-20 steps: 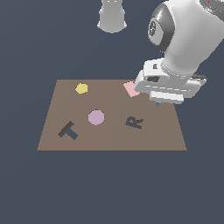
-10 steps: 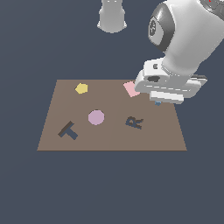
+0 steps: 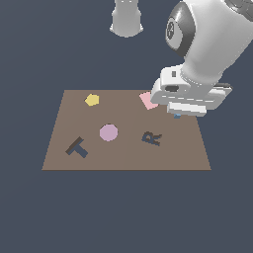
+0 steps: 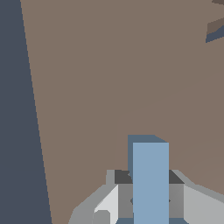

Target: Insert a designated object into the corresponding slot on a board.

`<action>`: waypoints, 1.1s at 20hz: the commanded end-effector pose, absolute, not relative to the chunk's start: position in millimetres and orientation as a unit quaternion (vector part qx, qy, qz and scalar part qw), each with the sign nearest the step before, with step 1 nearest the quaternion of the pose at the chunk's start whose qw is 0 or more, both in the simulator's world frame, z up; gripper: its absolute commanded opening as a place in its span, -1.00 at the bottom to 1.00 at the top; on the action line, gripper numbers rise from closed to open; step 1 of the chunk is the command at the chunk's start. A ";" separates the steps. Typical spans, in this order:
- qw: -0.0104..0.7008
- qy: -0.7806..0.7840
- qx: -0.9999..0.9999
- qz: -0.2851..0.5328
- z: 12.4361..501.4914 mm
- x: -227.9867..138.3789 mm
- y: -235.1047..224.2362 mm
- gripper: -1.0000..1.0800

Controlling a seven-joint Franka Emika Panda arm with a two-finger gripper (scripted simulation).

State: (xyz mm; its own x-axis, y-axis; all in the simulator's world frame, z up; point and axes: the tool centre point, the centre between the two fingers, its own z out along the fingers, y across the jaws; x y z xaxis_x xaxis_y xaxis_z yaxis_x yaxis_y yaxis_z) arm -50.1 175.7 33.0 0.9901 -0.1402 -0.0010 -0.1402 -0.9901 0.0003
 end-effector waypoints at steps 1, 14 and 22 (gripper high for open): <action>0.000 -0.063 0.998 0.000 33.3 -50.7 170.4 -1.00; 0.000 0.024 1.000 0.000 34.4 -54.9 111.3 -1.00; 0.000 0.112 0.994 0.000 35.6 -48.0 50.6 -1.00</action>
